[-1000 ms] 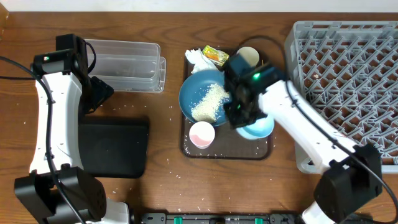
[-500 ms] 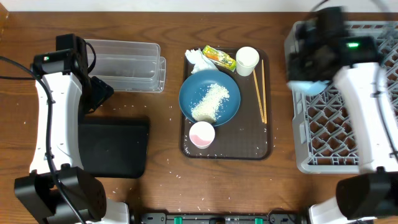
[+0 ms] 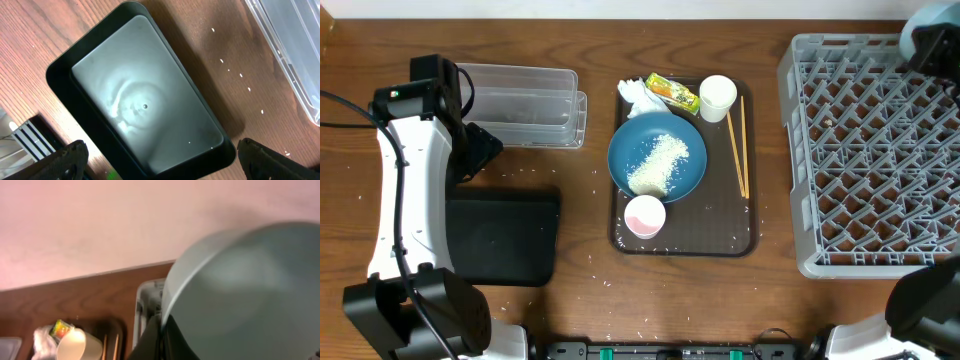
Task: Sort waste into correct bins and load items into the dishwasher rack
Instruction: 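Carry the bowl into the grey dish rack and open the right gripper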
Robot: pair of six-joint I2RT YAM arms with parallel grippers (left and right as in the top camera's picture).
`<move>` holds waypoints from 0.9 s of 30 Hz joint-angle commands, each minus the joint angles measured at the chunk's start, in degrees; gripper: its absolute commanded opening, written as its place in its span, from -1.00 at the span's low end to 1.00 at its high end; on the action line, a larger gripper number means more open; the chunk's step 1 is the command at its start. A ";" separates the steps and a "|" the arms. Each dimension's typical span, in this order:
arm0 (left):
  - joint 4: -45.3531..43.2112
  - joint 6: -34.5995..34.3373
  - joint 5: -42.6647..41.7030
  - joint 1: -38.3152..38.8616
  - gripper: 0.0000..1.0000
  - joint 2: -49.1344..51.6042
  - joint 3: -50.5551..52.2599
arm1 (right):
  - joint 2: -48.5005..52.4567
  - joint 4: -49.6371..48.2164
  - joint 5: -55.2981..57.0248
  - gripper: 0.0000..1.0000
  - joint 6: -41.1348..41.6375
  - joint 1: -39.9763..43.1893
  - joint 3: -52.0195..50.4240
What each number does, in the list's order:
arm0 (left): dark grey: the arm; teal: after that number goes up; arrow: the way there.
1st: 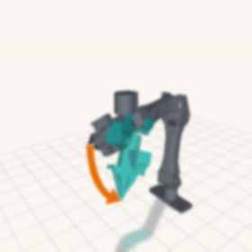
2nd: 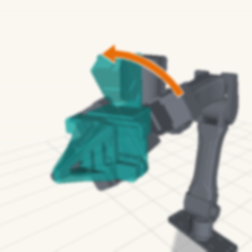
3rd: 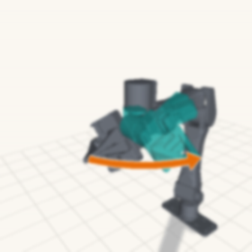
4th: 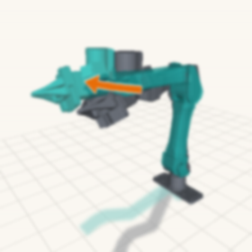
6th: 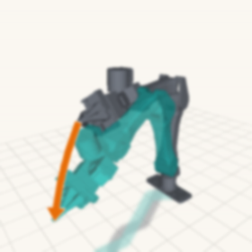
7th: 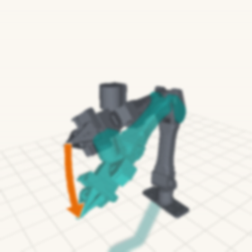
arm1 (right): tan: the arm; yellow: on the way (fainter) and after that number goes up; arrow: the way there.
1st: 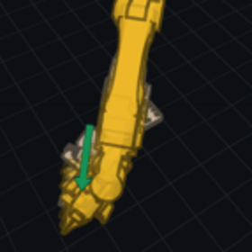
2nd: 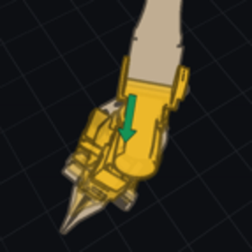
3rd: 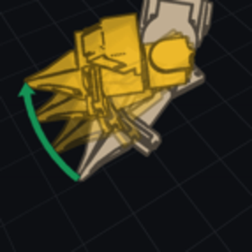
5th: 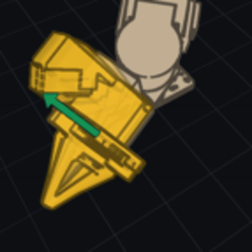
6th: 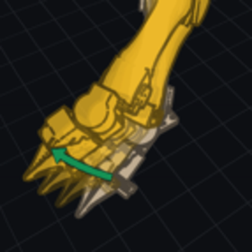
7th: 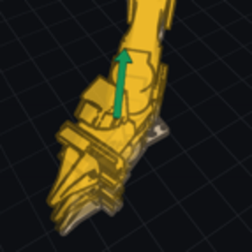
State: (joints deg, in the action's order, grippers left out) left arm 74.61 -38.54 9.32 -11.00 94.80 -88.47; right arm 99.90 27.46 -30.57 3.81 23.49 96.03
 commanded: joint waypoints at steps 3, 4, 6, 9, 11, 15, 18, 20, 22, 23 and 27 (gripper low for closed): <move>0.33 0.37 0.28 -0.22 0.96 -0.94 0.13 | 6.14 -9.57 -3.56 -0.98 3.65 0.90 -3.10; 0.33 0.37 0.28 -0.22 0.96 -0.94 0.13 | 7.61 -11.91 -3.58 -0.98 5.27 0.98 -3.10; 0.33 0.37 0.28 -0.22 0.96 -0.94 0.13 | 10.08 -16.13 -3.80 -0.98 8.46 1.05 -3.10; 0.33 0.37 0.28 -0.22 0.96 -0.94 0.13 | 14.03 -23.63 -8.13 -0.98 11.50 1.38 -3.10; 0.33 0.37 0.28 -0.22 0.96 -0.94 0.13 | 17.03 -29.40 -13.27 -0.98 12.41 1.36 -3.10; 0.33 0.37 0.28 -0.22 0.96 -0.94 0.13 | 22.64 -37.16 -16.92 -0.98 20.98 1.64 -3.10; 0.33 0.37 0.28 -0.22 0.96 -0.94 0.13 | 25.64 -37.53 -17.68 -0.98 24.06 2.73 -3.10; 0.33 0.37 0.28 -0.22 0.96 -0.94 0.13 | 26.43 -37.51 -19.67 -0.98 24.04 4.13 -3.10; 0.33 0.37 0.28 -0.22 0.96 -0.94 0.13 | 26.45 -37.51 -22.25 -0.98 24.02 5.62 -3.10; 0.33 0.37 0.28 -0.22 0.96 -0.94 0.13 | 26.45 -37.64 -23.71 -0.98 24.04 6.32 -3.10; 0.33 0.37 0.28 -0.22 0.96 -0.94 0.13 | 26.43 -39.23 -30.49 -0.98 25.62 9.64 -3.08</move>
State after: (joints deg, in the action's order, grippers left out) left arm 74.61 -38.54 9.32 -11.00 94.80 -88.47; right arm 126.19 -11.44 -54.22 26.98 30.74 93.03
